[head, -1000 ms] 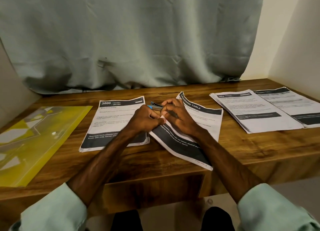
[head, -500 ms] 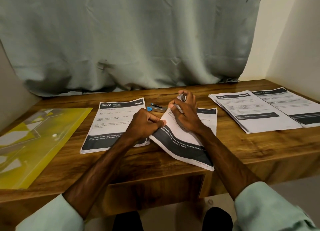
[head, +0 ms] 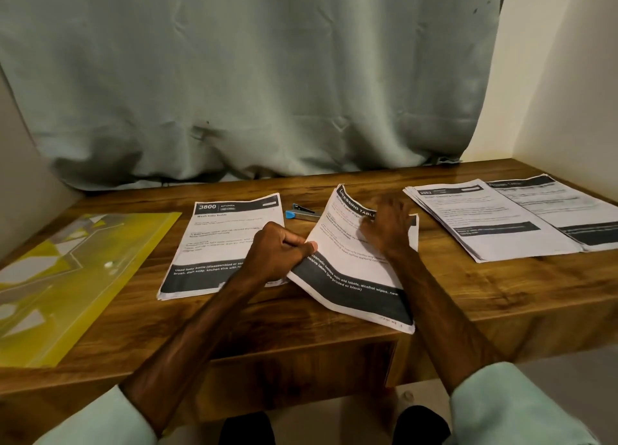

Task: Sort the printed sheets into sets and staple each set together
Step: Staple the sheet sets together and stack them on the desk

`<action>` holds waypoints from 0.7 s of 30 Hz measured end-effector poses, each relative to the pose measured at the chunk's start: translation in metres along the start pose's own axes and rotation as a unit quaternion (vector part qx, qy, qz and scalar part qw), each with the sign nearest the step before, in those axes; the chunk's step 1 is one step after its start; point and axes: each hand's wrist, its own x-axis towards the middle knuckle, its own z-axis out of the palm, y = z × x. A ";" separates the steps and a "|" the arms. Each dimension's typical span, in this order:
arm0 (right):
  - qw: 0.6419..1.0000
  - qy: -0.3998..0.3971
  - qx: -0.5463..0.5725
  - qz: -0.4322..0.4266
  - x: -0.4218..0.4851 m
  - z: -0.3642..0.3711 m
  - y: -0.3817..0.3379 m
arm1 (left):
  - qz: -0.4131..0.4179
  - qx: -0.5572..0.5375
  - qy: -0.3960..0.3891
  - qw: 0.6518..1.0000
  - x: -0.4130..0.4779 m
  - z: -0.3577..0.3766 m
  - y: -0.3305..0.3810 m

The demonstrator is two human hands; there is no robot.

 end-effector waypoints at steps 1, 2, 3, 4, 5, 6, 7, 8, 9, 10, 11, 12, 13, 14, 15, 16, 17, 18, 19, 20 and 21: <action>0.999 -0.030 -0.021 -0.008 -0.001 0.003 0.000 | -0.011 0.000 -0.007 1.000 0.002 0.000 0.000; 0.998 -0.053 -0.038 -0.014 -0.001 0.007 0.000 | -0.024 -0.005 -0.012 1.000 0.004 0.000 0.000; 0.996 -0.067 -0.050 -0.014 -0.001 0.011 0.001 | -0.040 -0.012 -0.018 0.999 0.008 0.000 0.001; 0.996 -0.075 -0.054 -0.011 -0.001 0.013 0.001 | -0.058 -0.017 -0.025 0.998 0.011 -0.001 0.003; 0.995 -0.082 -0.053 -0.007 -0.001 0.015 0.001 | -0.074 -0.021 -0.037 0.996 0.015 -0.001 0.005; 0.995 -0.086 -0.051 -0.003 0.000 0.015 0.002 | -0.089 -0.024 -0.054 0.994 0.019 -0.002 0.009; 0.995 -0.085 -0.050 -0.002 0.000 0.016 0.003 | -0.106 -0.033 -0.071 0.991 0.025 -0.002 0.013; 0.995 -0.081 -0.050 -0.001 0.001 0.016 0.003 | -0.124 -0.044 -0.087 0.987 0.030 -0.002 0.018; 0.996 -0.077 -0.050 -0.001 0.000 0.016 0.003 | -0.142 -0.055 -0.101 0.983 0.037 -0.002 0.022; 0.996 -0.074 -0.051 -0.001 0.000 0.017 0.002 | -0.152 -0.058 -0.116 0.980 0.043 -0.001 0.025; 0.996 -0.070 -0.051 -0.001 0.000 0.017 0.002 | -0.156 -0.056 -0.128 0.978 0.050 0.000 0.029; 0.996 -0.067 -0.051 0.000 -0.001 0.017 0.001 | -0.158 -0.051 -0.136 0.977 0.057 0.001 0.032; 0.997 -0.063 -0.051 0.001 -0.001 0.017 0.002 | -0.160 -0.043 -0.141 0.976 0.063 0.003 0.037; 0.997 -0.062 -0.050 0.002 -0.001 0.017 0.002 | -0.159 -0.036 -0.144 0.976 0.069 0.006 0.041; 0.997 -0.060 -0.047 0.005 -0.002 0.017 0.001 | -0.160 -0.026 -0.147 0.976 0.073 0.009 0.044; 0.998 -0.055 -0.043 0.006 -0.002 0.016 0.001 | -0.158 -0.012 -0.148 0.976 0.077 0.013 0.049; 0.998 -0.049 -0.039 0.006 -0.002 0.017 0.001 | -0.153 0.009 -0.147 0.977 0.081 0.018 0.052; 0.999 -0.041 -0.034 0.005 -0.002 0.015 0.000 | -0.142 0.032 -0.143 0.979 0.084 0.022 0.053; 0.999 -0.032 -0.020 0.004 -0.001 0.014 0.000 | -0.127 0.049 -0.136 0.981 0.085 0.025 0.054; 1.000 -0.017 0.003 0.002 0.000 0.012 0.000 | -0.111 0.053 -0.124 0.985 0.085 0.027 0.054; 0.999 0.004 0.033 0.004 0.000 0.009 0.001 | -0.098 0.044 -0.112 0.988 0.085 0.028 0.052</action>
